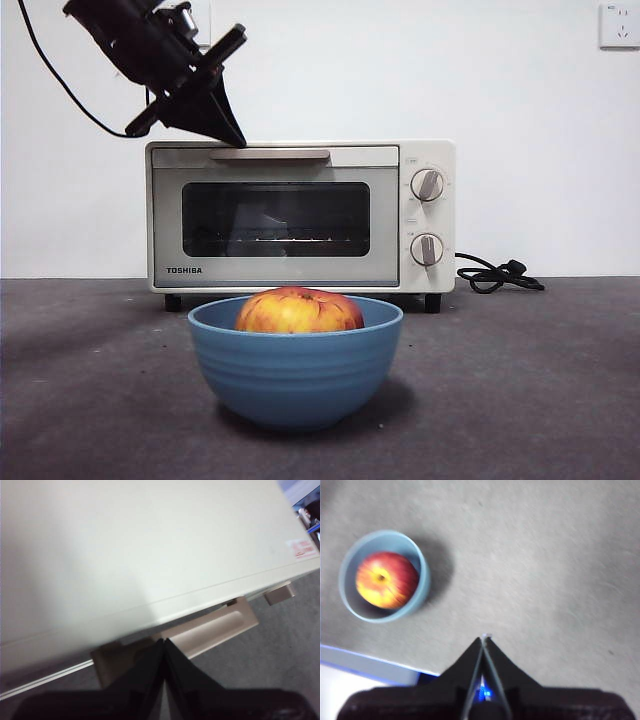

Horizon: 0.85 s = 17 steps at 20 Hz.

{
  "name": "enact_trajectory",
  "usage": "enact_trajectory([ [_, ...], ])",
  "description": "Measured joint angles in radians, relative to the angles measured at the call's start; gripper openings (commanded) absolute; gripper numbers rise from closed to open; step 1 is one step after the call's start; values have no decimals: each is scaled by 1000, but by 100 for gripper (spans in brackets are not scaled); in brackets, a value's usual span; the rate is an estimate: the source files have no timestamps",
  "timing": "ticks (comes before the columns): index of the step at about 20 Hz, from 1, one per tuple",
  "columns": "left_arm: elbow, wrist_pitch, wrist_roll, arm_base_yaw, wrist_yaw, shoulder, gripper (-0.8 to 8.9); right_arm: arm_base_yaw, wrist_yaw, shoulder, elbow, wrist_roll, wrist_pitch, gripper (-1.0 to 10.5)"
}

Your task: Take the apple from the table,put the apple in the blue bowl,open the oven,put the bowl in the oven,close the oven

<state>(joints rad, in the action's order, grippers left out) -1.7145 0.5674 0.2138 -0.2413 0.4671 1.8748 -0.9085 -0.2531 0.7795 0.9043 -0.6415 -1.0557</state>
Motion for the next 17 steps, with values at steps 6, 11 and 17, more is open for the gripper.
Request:
enact_trajectory([
  [6, -21, 74, -10, -5, -4, 3, -6, 0, 24, 1, 0, -2, 60, -7],
  [11, -27, 193, -98, -49, -85, -17, -6, 0, 25, 1, 0, -2, 96, -6],
  [17, -31, 304, -188, -138, -219, -26, -6, 0, 55, 1, 0, -2, 130, -7],
])
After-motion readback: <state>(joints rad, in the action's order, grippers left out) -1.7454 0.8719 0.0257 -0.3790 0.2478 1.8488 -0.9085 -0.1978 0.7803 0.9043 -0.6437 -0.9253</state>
